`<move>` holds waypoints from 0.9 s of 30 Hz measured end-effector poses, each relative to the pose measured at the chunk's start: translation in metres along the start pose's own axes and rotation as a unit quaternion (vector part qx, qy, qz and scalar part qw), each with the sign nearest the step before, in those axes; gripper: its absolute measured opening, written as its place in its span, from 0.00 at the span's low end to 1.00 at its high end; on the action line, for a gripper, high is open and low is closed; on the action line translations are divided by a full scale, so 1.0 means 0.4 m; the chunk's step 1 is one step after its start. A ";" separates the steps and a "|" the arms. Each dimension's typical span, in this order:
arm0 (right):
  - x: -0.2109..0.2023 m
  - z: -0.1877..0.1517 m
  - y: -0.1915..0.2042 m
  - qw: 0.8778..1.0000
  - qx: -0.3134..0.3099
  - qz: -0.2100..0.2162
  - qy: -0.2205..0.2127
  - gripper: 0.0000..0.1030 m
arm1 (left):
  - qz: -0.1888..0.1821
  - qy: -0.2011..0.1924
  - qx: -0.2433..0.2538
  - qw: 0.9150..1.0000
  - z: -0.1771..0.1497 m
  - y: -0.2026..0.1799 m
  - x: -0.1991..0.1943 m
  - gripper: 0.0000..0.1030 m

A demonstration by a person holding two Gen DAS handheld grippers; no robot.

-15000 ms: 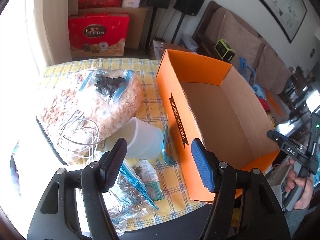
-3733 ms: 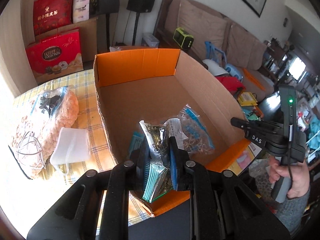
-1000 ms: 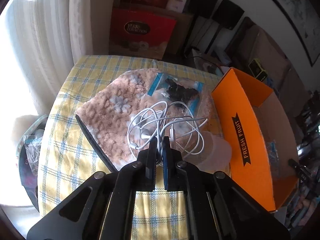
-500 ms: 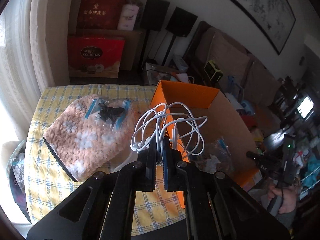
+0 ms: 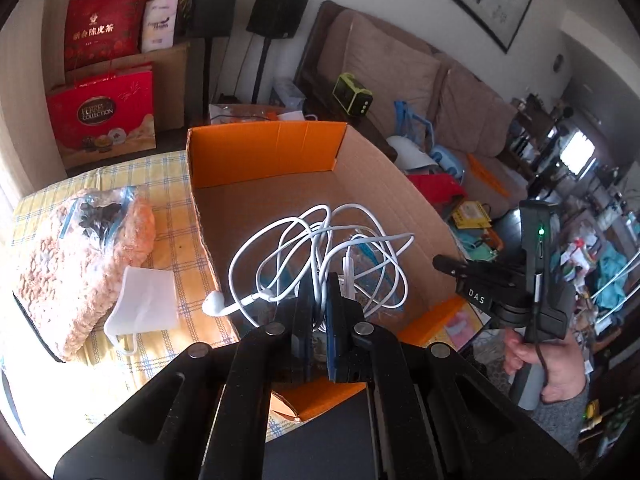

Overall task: Organize objects
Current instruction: 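Carry the white cable into the orange box and release it, then move the left gripper to the white plastic measuring cup and grasp its rim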

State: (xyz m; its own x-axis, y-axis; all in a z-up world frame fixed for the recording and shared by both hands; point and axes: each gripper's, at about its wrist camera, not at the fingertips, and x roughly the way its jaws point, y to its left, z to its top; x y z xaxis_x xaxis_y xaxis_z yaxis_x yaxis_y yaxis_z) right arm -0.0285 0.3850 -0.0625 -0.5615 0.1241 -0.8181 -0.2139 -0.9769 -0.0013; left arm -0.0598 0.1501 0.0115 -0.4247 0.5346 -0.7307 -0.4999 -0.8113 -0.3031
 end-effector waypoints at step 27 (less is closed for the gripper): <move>0.000 0.001 0.002 1.000 0.000 0.000 0.000 0.11 | 0.034 -0.007 -0.029 0.999 -0.013 0.074 0.001 0.64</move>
State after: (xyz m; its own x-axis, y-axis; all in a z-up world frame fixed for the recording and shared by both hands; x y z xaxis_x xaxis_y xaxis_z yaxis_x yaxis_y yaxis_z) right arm -0.0288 0.3842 -0.0623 -0.5611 0.1233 -0.8185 -0.2140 -0.9768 -0.0004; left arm -0.0711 0.1250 -0.0009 -0.4668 0.4812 -0.7420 -0.4248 -0.8579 -0.2891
